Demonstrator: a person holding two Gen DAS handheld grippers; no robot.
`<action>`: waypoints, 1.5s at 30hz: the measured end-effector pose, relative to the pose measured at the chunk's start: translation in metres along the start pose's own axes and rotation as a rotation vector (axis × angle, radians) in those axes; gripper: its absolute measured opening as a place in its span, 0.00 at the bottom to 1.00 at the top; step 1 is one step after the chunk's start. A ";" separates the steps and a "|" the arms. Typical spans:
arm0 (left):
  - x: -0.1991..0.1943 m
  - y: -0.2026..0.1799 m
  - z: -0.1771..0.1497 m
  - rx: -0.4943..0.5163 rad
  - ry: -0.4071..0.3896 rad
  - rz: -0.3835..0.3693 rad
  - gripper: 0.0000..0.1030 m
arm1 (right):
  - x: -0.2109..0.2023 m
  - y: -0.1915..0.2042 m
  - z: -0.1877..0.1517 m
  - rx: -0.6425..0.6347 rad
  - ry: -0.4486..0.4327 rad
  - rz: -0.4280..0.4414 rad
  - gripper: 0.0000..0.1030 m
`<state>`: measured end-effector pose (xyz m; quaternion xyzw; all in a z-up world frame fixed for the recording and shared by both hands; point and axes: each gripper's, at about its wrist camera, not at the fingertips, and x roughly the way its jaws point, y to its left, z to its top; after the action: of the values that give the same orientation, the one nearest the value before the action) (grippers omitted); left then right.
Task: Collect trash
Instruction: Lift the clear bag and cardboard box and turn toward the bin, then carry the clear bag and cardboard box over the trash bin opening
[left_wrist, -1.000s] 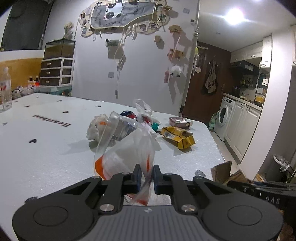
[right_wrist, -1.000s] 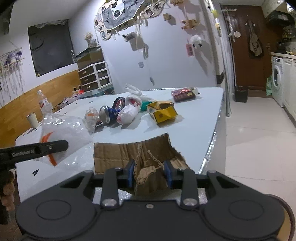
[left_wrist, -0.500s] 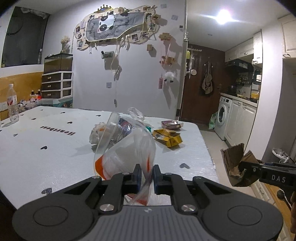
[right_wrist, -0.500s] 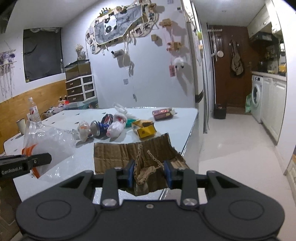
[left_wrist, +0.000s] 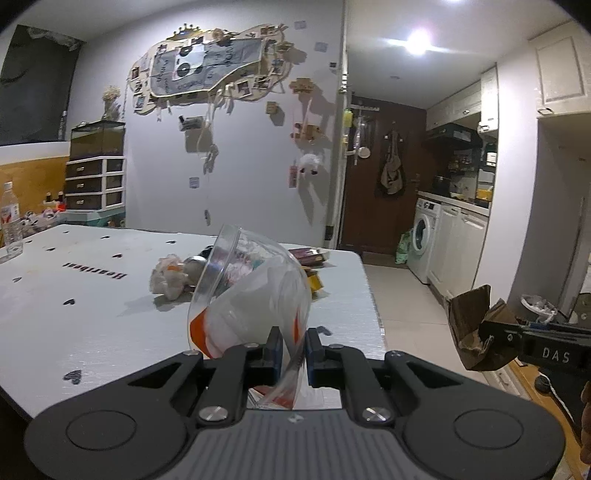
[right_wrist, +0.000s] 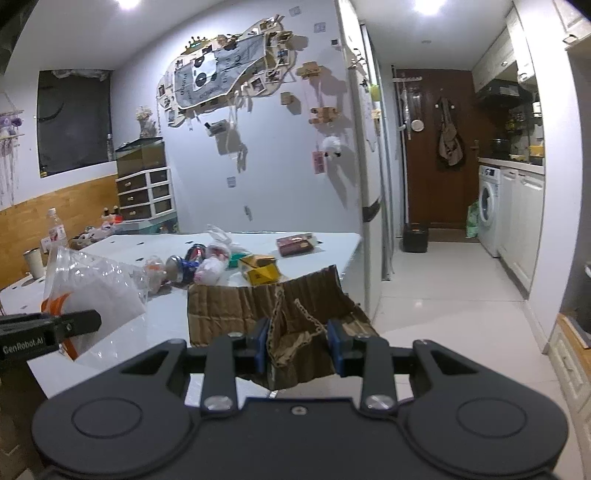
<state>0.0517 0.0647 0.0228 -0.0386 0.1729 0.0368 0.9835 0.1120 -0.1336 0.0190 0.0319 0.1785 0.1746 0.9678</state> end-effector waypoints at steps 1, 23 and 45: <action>0.000 -0.004 -0.001 0.003 0.000 -0.007 0.12 | -0.003 -0.003 -0.001 0.000 -0.001 -0.008 0.33; 0.031 -0.108 -0.016 0.093 0.072 -0.181 0.12 | -0.042 -0.095 -0.025 0.071 0.008 -0.156 0.34; 0.099 -0.191 -0.064 0.149 0.260 -0.325 0.13 | -0.030 -0.170 -0.072 0.175 0.125 -0.262 0.34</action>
<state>0.1392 -0.1256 -0.0590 0.0024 0.2921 -0.1404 0.9460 0.1155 -0.3035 -0.0593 0.0814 0.2556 0.0326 0.9628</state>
